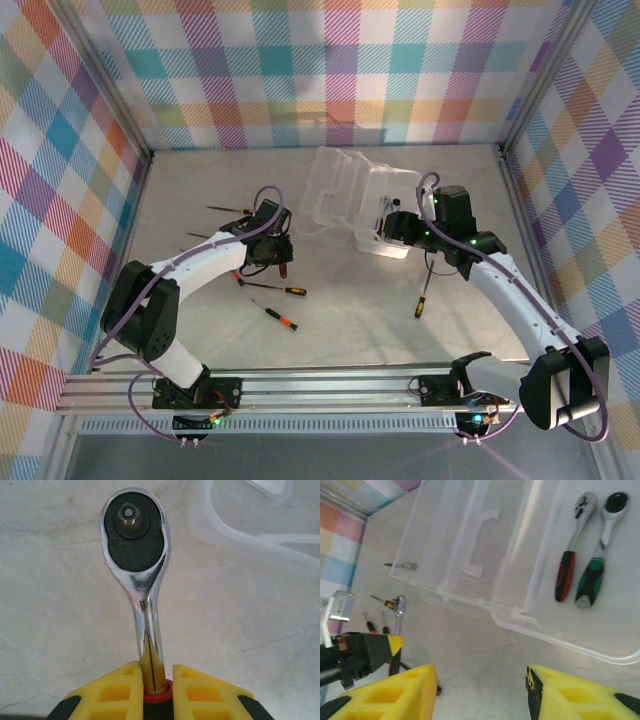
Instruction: Pack the tool kit
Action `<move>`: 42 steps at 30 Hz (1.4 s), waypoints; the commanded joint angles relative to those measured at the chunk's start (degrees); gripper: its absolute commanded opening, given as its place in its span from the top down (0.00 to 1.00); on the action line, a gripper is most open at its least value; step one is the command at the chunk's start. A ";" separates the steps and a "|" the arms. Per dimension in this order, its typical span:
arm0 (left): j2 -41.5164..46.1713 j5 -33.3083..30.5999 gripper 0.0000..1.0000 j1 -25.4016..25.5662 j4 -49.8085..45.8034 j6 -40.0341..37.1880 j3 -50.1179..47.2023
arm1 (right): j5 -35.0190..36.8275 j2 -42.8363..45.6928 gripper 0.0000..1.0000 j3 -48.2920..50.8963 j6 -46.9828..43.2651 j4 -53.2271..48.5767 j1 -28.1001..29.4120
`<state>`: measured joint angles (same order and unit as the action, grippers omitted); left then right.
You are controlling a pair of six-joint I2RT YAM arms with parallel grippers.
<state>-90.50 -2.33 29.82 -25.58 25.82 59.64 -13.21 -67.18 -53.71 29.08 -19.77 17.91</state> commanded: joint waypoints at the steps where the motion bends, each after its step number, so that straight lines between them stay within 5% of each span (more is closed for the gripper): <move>1: 4.13 2.42 1.00 0.74 2.16 -1.91 -0.98 | -7.62 -0.42 0.50 1.75 5.80 6.70 0.40; 19: 17.25 11.03 1.00 8.58 12.43 -7.61 -6.13 | -9.14 -16.76 0.44 -7.20 16.13 18.42 14.87; 32: 16.61 13.67 1.00 11.34 14.50 -8.34 -4.27 | -12.48 -24.20 0.44 -9.57 19.15 21.89 18.04; 35: 15.98 13.68 1.00 11.80 14.77 -8.36 -3.87 | -13.09 -25.36 0.50 -9.44 19.96 23.17 18.17; 42: 15.25 13.91 1.00 12.28 14.56 -8.68 -3.35 | -13.78 -26.02 0.82 -10.20 19.42 23.88 18.21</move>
<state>-75.37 9.91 40.86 -14.15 18.55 54.02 -25.80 -92.71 -62.26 48.80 1.39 35.70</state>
